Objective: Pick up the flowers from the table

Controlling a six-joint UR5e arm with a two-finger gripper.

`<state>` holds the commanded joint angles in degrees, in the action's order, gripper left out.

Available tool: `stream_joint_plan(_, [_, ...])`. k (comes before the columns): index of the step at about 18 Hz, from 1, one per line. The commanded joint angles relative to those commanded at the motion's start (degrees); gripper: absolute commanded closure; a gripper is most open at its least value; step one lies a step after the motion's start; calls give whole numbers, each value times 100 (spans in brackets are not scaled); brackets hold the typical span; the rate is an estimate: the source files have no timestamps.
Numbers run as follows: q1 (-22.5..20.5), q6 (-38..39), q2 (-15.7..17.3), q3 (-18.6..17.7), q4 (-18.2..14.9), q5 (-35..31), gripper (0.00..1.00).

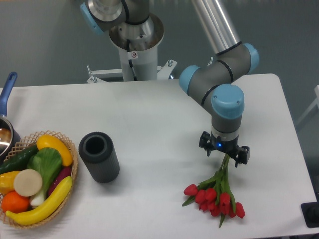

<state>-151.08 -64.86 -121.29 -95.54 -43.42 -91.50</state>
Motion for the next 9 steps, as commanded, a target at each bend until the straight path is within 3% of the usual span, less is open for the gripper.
stream_joint_plan(4, [17, -123, -211, 44, 9, -9, 1])
stream_joint_plan(5, [26, -115, -229, 27, 9, 0, 10])
stream_joint_plan(7, [26, -115, -246, 44, -9, 0, 39])
stream_joint_plan(9, [18, -115, -238, 44, -53, 18, 93])
